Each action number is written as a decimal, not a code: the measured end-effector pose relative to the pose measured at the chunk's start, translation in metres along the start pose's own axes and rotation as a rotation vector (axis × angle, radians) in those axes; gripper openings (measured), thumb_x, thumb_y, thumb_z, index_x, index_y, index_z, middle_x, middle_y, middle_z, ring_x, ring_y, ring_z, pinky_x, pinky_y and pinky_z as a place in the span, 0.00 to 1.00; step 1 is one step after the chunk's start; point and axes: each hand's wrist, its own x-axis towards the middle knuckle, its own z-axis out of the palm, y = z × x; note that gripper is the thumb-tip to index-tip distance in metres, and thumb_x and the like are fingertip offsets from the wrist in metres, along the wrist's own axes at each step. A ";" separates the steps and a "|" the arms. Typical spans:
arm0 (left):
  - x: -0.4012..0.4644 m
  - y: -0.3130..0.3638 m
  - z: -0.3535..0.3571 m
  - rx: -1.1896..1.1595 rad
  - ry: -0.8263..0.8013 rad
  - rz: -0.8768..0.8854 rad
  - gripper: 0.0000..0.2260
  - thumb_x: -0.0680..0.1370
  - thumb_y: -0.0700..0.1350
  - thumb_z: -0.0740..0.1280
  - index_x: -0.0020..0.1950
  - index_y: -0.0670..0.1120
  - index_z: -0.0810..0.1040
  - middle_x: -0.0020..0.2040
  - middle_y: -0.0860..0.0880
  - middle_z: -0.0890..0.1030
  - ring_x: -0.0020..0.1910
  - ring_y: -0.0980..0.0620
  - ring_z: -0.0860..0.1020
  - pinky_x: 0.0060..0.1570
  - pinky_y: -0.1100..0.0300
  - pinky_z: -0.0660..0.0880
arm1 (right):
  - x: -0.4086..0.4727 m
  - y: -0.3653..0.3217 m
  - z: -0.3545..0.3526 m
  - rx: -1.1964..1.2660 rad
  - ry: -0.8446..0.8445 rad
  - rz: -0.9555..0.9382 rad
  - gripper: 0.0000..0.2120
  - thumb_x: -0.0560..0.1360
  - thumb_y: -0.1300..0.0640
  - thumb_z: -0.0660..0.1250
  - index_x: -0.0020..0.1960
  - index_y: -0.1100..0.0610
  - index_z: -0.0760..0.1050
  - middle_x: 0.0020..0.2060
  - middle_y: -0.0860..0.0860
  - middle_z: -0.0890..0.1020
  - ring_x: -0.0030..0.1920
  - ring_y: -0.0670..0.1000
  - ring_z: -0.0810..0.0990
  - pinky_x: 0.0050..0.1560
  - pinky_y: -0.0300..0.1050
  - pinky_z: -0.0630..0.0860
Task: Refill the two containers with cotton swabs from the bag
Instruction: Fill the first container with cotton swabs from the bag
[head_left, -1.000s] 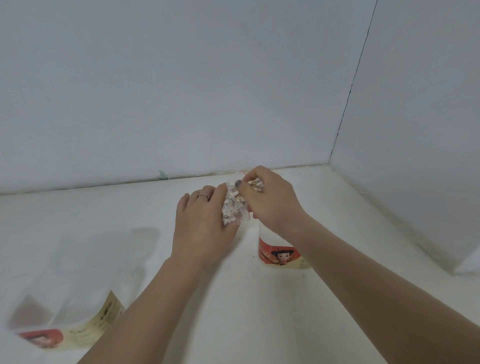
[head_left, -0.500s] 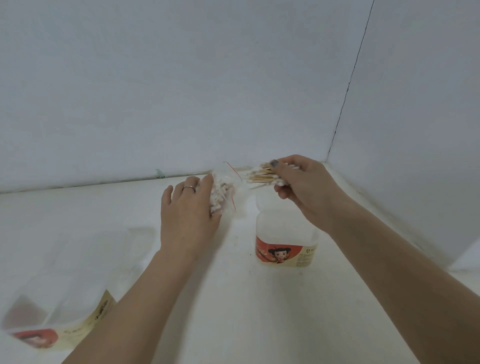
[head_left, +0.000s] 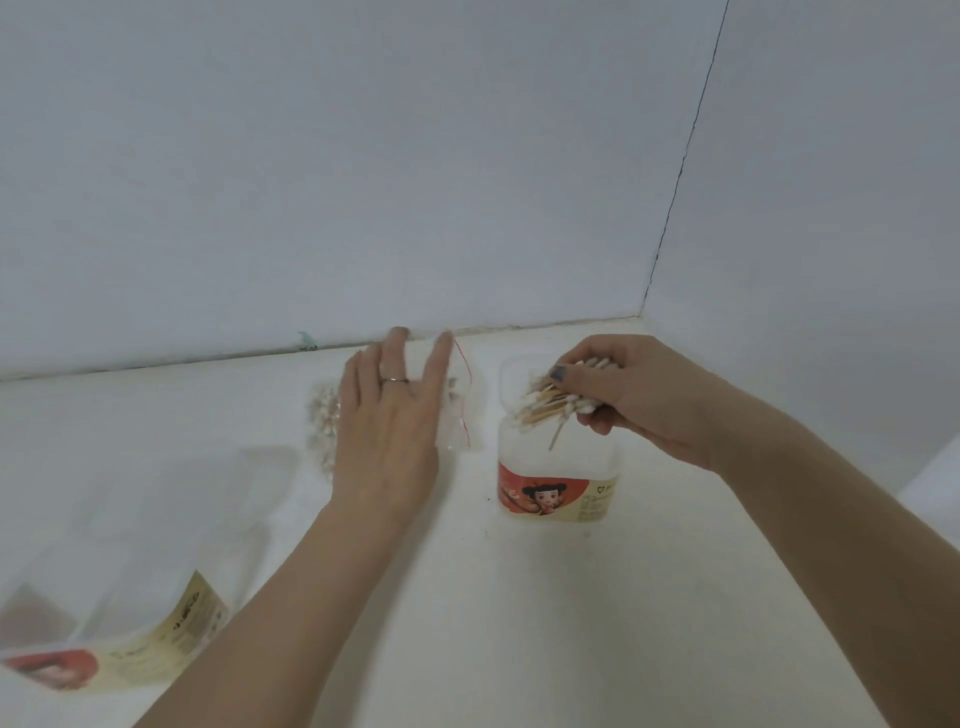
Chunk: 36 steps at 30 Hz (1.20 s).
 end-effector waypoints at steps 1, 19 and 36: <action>-0.003 0.004 0.002 0.009 -0.036 0.058 0.45 0.61 0.29 0.68 0.75 0.51 0.63 0.72 0.39 0.66 0.65 0.37 0.65 0.70 0.45 0.61 | 0.000 0.002 0.001 -0.004 0.000 0.004 0.09 0.78 0.58 0.71 0.52 0.65 0.80 0.42 0.60 0.82 0.37 0.54 0.76 0.37 0.40 0.76; -0.020 0.040 -0.007 -0.720 -0.410 0.046 0.41 0.68 0.67 0.74 0.76 0.56 0.61 0.64 0.63 0.70 0.70 0.57 0.63 0.67 0.59 0.64 | -0.005 0.008 0.010 -0.538 0.022 0.000 0.03 0.77 0.52 0.69 0.48 0.50 0.80 0.35 0.48 0.82 0.28 0.44 0.78 0.25 0.32 0.68; -0.039 0.067 0.005 -0.770 -0.109 -0.005 0.32 0.67 0.63 0.74 0.64 0.48 0.72 0.59 0.60 0.74 0.67 0.61 0.65 0.76 0.67 0.48 | -0.001 -0.012 0.024 -0.921 -0.239 0.075 0.16 0.76 0.48 0.66 0.63 0.44 0.74 0.56 0.44 0.76 0.56 0.50 0.77 0.49 0.44 0.76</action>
